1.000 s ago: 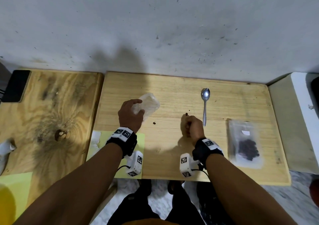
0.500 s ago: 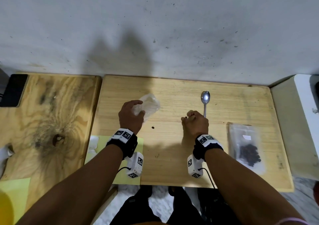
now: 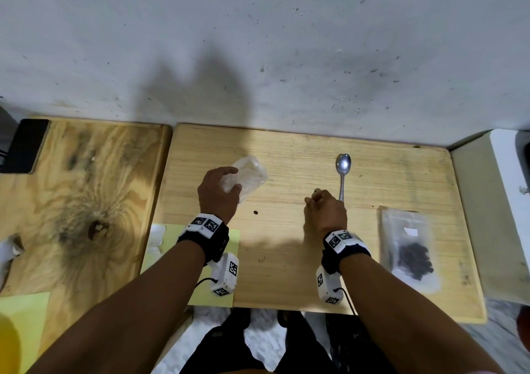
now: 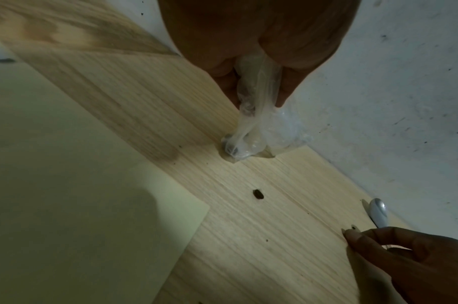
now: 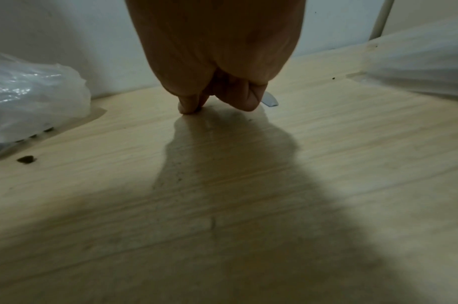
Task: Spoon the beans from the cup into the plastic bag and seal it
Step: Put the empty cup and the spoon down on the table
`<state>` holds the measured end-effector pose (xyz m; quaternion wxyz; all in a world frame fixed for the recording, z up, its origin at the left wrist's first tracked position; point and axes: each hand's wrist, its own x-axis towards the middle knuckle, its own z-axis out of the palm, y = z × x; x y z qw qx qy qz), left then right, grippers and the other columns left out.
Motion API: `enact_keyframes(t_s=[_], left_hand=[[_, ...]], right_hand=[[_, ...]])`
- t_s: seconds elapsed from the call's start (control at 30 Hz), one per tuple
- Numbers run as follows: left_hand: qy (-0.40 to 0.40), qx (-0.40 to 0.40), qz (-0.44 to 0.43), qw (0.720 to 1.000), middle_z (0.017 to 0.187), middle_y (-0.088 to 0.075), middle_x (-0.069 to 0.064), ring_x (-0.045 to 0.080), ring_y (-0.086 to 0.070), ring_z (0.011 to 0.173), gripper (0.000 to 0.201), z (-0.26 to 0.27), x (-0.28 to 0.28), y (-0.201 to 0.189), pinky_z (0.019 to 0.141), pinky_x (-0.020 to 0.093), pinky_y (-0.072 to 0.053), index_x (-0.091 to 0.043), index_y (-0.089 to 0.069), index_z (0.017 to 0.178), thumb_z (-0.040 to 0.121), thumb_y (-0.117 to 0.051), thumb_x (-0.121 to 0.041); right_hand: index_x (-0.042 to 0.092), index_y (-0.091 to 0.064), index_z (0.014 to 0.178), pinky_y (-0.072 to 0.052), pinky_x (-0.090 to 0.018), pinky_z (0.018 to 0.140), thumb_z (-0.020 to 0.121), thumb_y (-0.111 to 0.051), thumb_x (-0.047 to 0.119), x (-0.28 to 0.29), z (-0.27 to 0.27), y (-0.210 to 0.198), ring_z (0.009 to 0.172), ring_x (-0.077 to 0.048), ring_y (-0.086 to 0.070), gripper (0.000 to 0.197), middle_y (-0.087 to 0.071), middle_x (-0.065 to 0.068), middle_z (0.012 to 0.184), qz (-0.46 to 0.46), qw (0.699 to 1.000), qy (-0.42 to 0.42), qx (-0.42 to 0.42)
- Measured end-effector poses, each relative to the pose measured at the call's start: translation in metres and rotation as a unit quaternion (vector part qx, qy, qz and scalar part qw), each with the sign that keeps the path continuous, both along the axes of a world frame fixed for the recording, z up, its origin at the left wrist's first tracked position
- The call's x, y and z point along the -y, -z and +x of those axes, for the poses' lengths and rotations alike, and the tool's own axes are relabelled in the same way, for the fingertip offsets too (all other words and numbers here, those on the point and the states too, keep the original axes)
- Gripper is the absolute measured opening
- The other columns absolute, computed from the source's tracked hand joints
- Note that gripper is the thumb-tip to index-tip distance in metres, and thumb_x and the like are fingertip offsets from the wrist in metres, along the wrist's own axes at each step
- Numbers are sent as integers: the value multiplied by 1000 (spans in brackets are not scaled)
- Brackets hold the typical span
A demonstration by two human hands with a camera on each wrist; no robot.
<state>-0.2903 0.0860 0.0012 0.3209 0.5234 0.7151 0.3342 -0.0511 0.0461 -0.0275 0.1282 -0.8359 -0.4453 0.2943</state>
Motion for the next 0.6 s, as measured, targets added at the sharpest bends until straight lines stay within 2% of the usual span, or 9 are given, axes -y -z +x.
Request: enact_keyframes(t_s=[0.2, 0.33, 0.37, 0.4, 0.43, 0.47, 0.5, 0.53, 0.6], left_hand=[[2, 0, 4, 1000, 113, -64, -2, 9, -54, 100, 31, -3, 4, -2, 88, 18, -38, -19, -70, 102, 74, -73, -6], [4, 1, 4, 1000, 112, -63, -3, 8, -53, 99, 31, -4, 8, -4, 89, 18, -38, -18, -70, 102, 74, -73, -5], [3, 2, 2, 1000, 112, -63, -4, 8, -53, 99, 31, -3, 9, -4, 89, 18, -38, -18, -70, 102, 74, -73, -5], [1, 3, 0, 1000, 112, -63, -4, 8, -53, 99, 31, -3, 9, -4, 89, 19, -39, -19, -70, 103, 74, -73, -6], [1, 4, -2, 1000, 112, -63, -4, 9, -54, 99, 31, -2, 10, -4, 89, 19, -39, -19, -70, 103, 74, -73, -6], [2, 3, -4, 1000, 112, -64, -3, 10, -55, 100, 31, -1, 11, -4, 89, 18, -39, -19, -70, 103, 74, -72, -6], [4, 1, -5, 1000, 113, -64, -3, 10, -55, 100, 31, -1, 12, -5, 88, 17, -38, -19, -70, 103, 74, -72, -7], [5, 0, -4, 1000, 113, -64, -2, 12, -56, 101, 31, -1, 13, -5, 87, 17, -38, -19, -70, 103, 75, -73, -7], [5, 1, -2, 1000, 113, -64, -1, 14, -57, 102, 31, -2, 14, -7, 87, 16, -37, -18, -70, 103, 75, -73, -7]], right_hand=[[14, -57, 116, -48, -33, 77, 99, -47, 29, 5, 0, 8, 99, -29, -66, 25, -71, -6, 104, -14, 998, -60, 21], [10, -62, 113, -45, -30, 82, 101, -47, 28, 4, 6, 7, 93, -23, -58, 26, -64, -4, 99, 18, 995, 30, -94], [11, -64, 106, -47, -30, 79, 101, -45, 26, 4, 8, 6, 88, -22, -56, 24, -62, -3, 95, 31, 981, 81, -174], [14, -64, 96, -48, -30, 66, 100, -44, 24, 5, 8, 4, 76, -21, -54, 23, -60, -3, 86, 39, 947, 142, -286], [17, -60, 84, -38, -26, 50, 98, -42, 22, 6, 8, -1, 61, -19, -46, 24, -53, -2, 72, 37, 888, 200, -412], [19, -54, 77, -23, -22, 42, 97, -38, 20, 6, 7, -8, 49, -15, -35, 26, -42, 1, 61, 28, 822, 243, -514], [20, -48, 72, -13, -21, 42, 96, -36, 18, 7, 7, -12, 43, -11, -26, 27, -34, 4, 55, 17, 769, 266, -580], [20, -44, 69, -9, -20, 43, 95, -35, 17, 8, 6, -17, 39, -9, -22, 27, -31, 6, 51, 8, 743, 271, -612], [19, -40, 67, -9, -20, 43, 92, -36, 17, 8, 2, -20, 38, -8, -21, 25, -32, 6, 51, -8, 751, 243, -614]])
